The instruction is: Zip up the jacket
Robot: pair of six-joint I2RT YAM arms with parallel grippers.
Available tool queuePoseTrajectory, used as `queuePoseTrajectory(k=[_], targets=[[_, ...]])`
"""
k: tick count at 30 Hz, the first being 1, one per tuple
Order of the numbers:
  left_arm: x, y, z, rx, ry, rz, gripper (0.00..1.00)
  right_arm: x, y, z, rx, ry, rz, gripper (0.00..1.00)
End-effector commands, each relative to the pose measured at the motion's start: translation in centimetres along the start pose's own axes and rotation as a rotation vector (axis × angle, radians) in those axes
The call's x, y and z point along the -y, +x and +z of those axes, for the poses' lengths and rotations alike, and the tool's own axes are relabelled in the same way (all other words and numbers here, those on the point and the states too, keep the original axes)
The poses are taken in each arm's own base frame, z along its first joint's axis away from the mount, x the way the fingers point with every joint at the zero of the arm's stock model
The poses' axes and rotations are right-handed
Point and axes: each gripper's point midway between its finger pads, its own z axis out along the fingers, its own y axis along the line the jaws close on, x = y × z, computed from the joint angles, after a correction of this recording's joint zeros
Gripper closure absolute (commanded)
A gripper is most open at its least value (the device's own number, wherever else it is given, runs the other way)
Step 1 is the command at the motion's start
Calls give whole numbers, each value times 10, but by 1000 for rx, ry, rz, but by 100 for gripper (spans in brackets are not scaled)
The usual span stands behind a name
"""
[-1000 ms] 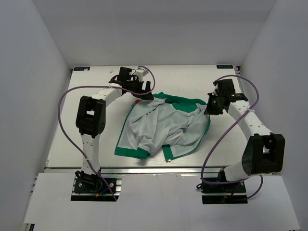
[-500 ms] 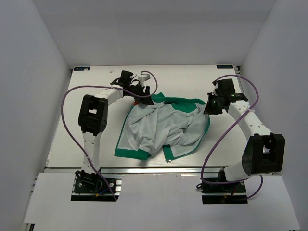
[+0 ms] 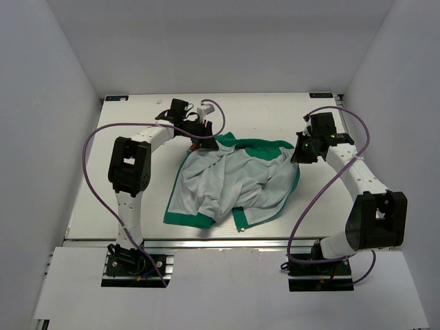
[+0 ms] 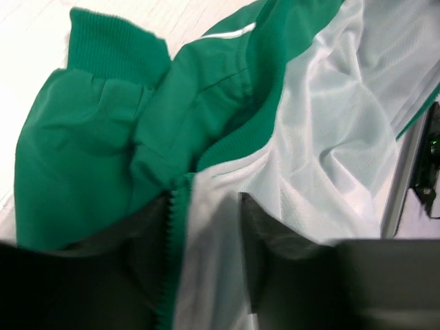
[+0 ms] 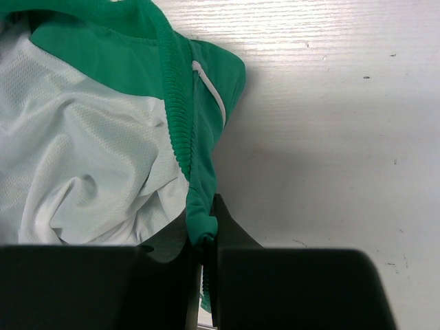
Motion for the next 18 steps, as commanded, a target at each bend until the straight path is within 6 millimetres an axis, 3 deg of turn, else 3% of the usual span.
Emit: queuePoseTrajectory(k=[1,2,4,9,11,12,14,15,16,18], targets=[[5,-4,-6,-4,-3,21,50,-3,-11,-6,51,-17,-19,100],[4,-5,-6,-1,-14,25,59,-2,-10,-5,47,-14,-17,100],[3,-13,-11,22,-58,9,100,-3,-12,-6,52,-14,-17,100],[7,-40,-27,101,-145,14,100,-9,-20,-16,86,-34,-27,100],[20,-71,-49,186,-226,16,100,-21,-39,-35,158,-81,-49,100],[38,-90,-69,239,-259,47,100,-28,-47,-48,203,-106,-62,100],[43,-113,-98,326,-416,17,100,-40,-67,-73,294,-149,-102,100],[52,-124,-115,367,-471,23,100,-51,-74,-95,357,-189,-125,100],[68,-146,-153,479,-587,15,100,-59,-86,-115,422,-213,-148,100],[101,-163,-187,568,-640,21,100,-77,-101,-162,556,-277,-202,100]])
